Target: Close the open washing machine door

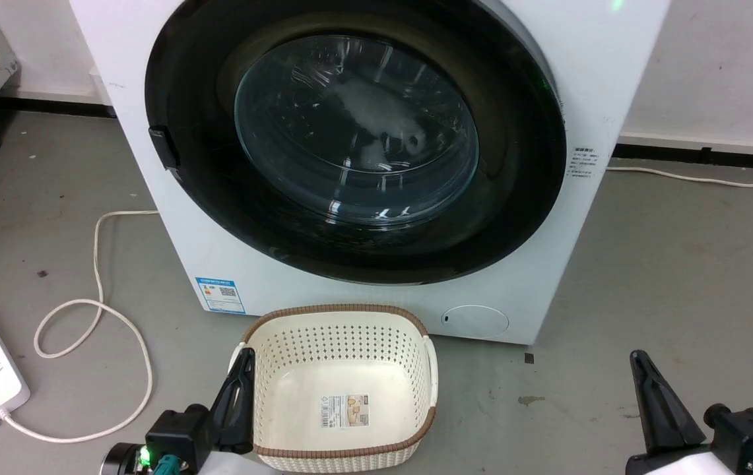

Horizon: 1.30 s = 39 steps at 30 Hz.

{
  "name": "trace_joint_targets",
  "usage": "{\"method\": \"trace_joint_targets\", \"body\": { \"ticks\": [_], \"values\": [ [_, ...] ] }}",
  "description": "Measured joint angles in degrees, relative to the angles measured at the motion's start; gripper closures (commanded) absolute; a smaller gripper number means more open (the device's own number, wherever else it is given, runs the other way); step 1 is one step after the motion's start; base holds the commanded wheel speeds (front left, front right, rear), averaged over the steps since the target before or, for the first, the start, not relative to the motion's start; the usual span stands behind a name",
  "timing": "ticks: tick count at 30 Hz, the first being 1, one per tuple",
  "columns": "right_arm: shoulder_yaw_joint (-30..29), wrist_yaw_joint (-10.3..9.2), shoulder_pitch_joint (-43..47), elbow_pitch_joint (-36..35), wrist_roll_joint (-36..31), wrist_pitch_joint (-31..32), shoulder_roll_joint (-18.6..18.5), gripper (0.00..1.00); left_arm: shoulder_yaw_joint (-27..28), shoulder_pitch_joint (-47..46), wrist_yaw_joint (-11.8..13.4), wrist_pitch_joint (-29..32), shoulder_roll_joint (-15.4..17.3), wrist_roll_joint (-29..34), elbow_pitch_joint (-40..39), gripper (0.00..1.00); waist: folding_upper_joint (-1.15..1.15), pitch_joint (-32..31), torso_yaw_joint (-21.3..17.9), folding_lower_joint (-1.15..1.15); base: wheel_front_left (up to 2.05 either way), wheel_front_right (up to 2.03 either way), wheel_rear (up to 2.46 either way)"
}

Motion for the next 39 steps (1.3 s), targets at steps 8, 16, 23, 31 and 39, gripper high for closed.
{"method": "trace_joint_targets", "body": {
  "ticks": [8,16,23,31,39],
  "values": [
    [0.2,0.00,-0.1,-0.3,-0.5,1.0,0.0,1.00,0.5,0.0,0.1,1.0,0.0,0.5,-0.4,1.00,0.00,0.0,-0.1,0.00,0.00,0.00,0.00],
    [0.5,0.00,-0.1,-0.6,-0.7,1.9,0.0,1.00,0.9,-0.1,0.4,2.0,0.0,1.0,-0.7,1.00,0.00,0.1,-0.1,0.00,0.00,0.00,0.00],
    [0.6,0.00,-0.7,-0.9,-1.0,2.8,0.0,1.00,1.2,-0.1,0.4,2.7,0.0,1.4,-1.0,1.00,0.00,0.1,-0.1,0.00,0.00,0.00,0.00],
    [0.9,0.00,-0.7,-1.2,-1.5,3.6,0.0,1.00,1.6,-0.3,0.5,3.6,0.0,1.9,-1.4,1.00,0.00,0.2,-0.2,0.00,0.00,0.00,0.00],
    [1.1,0.00,-1.0,-1.4,-1.6,4.6,0.0,1.00,2.0,-0.3,0.7,4.5,0.0,2.4,-1.7,1.00,0.00,0.2,-0.2,0.00,0.00,0.00,0.00]
  ]
}}
